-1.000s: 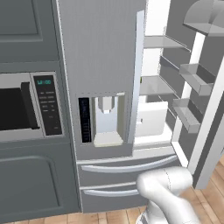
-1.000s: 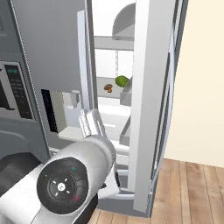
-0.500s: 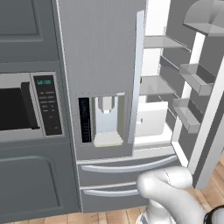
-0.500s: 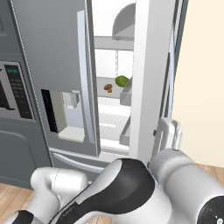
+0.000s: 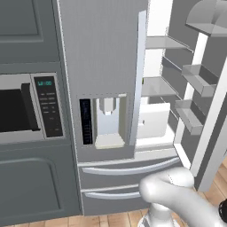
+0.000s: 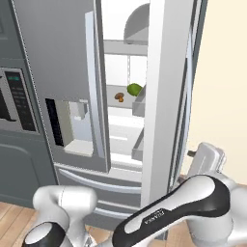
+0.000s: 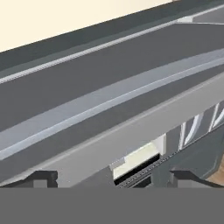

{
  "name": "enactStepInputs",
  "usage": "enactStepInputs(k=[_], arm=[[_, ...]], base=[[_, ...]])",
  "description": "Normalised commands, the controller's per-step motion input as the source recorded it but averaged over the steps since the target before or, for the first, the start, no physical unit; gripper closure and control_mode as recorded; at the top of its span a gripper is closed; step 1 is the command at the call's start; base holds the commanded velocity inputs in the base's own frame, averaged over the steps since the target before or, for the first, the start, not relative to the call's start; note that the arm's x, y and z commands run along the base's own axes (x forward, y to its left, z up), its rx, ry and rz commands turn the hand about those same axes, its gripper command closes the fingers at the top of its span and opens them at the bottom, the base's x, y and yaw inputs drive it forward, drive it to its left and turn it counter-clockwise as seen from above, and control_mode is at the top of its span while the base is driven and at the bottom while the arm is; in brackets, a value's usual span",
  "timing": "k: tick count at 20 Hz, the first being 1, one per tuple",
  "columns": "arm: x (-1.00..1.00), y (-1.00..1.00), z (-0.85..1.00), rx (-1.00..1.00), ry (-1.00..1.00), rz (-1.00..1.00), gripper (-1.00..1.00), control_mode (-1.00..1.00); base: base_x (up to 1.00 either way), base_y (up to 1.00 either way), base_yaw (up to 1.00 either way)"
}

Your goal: Place the mushroom in the correct fridge rack based on whether it is a fruit or vegetable. Finally, close the fridge door.

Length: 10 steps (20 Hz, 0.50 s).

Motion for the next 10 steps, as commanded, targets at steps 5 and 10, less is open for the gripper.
enactStepInputs(k=[5, 10], arm=[[0.84, -0.53, -0.52, 0.13, -0.01, 0.03, -1.0, -1.0], [0.68, -0.62, -0.28, 0.15, -0.01, 0.01, -1.0, -1.0]], base=[[0.0, 0.0, 0.0], [0.0, 0.0, 0.0]])
